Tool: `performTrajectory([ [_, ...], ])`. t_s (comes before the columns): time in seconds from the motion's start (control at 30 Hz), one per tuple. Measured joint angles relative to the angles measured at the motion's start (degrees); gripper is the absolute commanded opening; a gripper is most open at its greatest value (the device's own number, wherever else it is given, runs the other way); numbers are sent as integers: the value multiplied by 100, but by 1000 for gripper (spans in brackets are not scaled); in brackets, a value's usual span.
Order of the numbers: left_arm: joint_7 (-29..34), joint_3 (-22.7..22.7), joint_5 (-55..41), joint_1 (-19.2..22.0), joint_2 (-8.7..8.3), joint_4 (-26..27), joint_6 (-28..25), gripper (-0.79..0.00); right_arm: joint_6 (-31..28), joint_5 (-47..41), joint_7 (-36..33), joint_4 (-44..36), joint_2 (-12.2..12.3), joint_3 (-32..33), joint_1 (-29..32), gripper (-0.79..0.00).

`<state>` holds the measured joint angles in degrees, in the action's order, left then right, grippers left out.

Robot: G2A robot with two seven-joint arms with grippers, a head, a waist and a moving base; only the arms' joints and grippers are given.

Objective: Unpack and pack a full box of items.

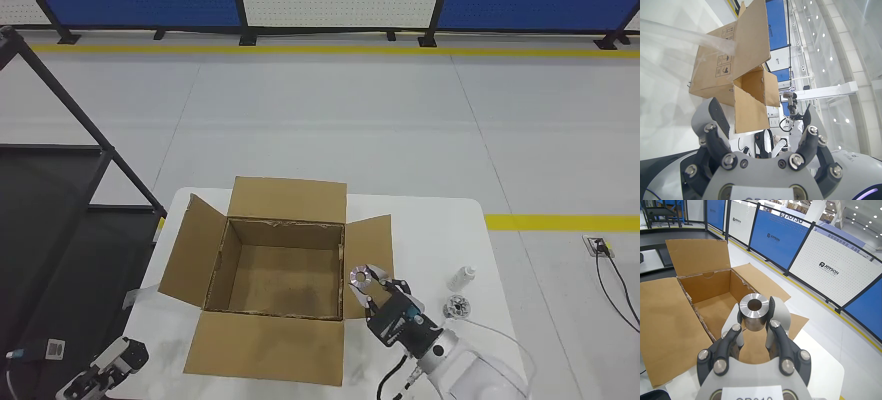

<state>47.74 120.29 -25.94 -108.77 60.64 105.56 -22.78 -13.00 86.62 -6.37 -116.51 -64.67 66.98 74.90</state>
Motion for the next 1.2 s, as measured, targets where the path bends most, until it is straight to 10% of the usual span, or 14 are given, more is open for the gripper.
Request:
performTrajectory([
  [0.43, 0, 0, 0, 0, 0, 0, 0, 0, -286, -347, -297, 513, -177, -681, -843, -785],
  [0.97, 0, 0, 0, 0, 0, 0, 0, 0, 876, -2040, -1532, 3810, -1665, -3372, -4530, -785],
  [1.2, 0, 0, 0, 0, 0, 0, 0, 0, 1054, -2735, -1519, 4888, -2132, -3695, -5132, -785],
])
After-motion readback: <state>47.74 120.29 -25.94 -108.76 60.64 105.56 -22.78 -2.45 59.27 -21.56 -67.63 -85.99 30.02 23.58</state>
